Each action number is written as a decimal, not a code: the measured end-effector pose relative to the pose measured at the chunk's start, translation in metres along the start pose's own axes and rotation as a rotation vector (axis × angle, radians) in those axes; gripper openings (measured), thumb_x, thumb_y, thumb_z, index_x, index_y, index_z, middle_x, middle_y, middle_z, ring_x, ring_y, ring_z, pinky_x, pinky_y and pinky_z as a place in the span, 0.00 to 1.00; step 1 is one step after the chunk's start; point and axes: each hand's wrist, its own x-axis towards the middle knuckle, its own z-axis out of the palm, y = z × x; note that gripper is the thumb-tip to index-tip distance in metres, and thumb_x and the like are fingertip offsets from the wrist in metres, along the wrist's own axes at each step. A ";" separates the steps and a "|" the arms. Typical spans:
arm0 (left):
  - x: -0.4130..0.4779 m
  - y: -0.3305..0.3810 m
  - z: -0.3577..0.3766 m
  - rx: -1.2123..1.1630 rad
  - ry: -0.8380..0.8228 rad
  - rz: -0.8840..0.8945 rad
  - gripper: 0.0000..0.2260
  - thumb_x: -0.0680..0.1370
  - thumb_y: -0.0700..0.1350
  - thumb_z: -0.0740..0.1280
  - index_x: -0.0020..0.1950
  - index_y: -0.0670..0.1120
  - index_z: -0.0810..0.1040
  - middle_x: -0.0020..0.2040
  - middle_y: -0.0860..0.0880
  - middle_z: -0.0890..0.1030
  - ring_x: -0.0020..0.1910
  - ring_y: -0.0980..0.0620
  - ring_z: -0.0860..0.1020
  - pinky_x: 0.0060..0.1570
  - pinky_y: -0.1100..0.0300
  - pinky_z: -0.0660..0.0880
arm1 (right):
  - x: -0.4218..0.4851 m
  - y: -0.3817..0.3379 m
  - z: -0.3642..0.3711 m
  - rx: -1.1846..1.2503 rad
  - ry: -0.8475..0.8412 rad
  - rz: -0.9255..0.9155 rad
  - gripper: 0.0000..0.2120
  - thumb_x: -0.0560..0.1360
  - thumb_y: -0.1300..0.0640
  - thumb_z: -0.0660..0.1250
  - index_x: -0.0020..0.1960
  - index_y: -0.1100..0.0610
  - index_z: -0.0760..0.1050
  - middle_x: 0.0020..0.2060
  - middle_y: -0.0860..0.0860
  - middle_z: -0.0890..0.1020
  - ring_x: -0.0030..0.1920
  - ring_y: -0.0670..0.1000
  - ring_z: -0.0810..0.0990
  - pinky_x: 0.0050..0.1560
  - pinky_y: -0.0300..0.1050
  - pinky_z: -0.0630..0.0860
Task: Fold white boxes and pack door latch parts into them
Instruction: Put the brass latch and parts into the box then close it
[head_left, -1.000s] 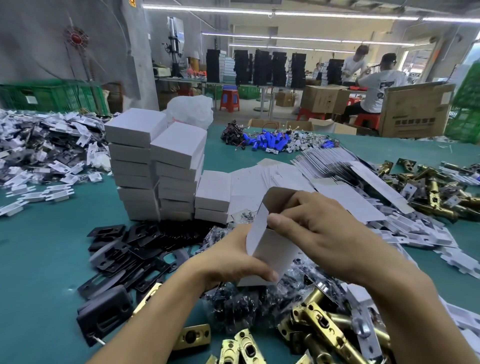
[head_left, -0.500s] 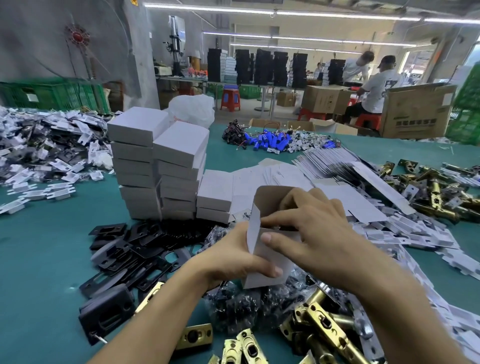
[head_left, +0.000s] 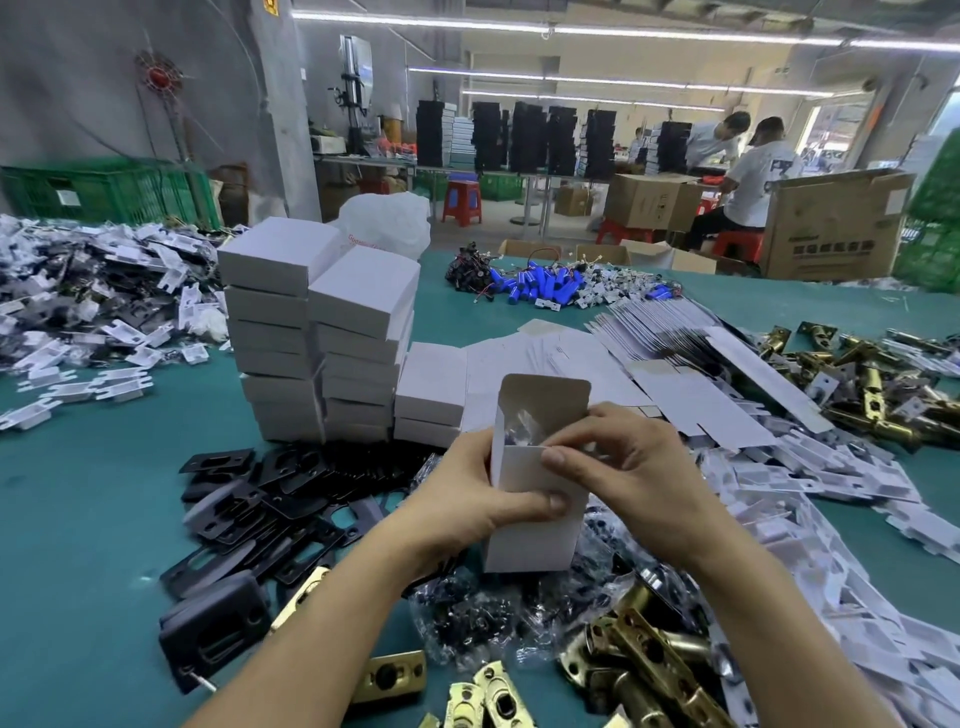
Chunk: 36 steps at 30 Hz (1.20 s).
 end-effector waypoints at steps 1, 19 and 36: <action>0.001 -0.002 0.001 0.038 0.031 0.030 0.17 0.67 0.43 0.81 0.53 0.52 0.83 0.50 0.48 0.87 0.49 0.51 0.85 0.46 0.60 0.80 | 0.001 0.000 -0.002 0.011 -0.034 0.032 0.08 0.72 0.59 0.75 0.42 0.45 0.84 0.40 0.41 0.80 0.42 0.44 0.80 0.42 0.40 0.79; 0.001 -0.004 0.006 0.597 0.221 0.214 0.33 0.61 0.66 0.74 0.58 0.64 0.60 0.47 0.56 0.81 0.44 0.54 0.82 0.44 0.46 0.80 | 0.001 -0.010 -0.004 -0.199 -0.321 0.146 0.10 0.75 0.51 0.72 0.54 0.40 0.80 0.56 0.49 0.74 0.57 0.45 0.74 0.51 0.37 0.70; 0.005 -0.011 -0.003 0.422 0.239 0.316 0.22 0.64 0.66 0.77 0.41 0.52 0.73 0.38 0.50 0.82 0.38 0.44 0.81 0.36 0.41 0.80 | -0.007 0.002 -0.015 0.215 -0.021 0.121 0.10 0.65 0.51 0.76 0.46 0.48 0.85 0.45 0.49 0.86 0.48 0.51 0.85 0.52 0.55 0.82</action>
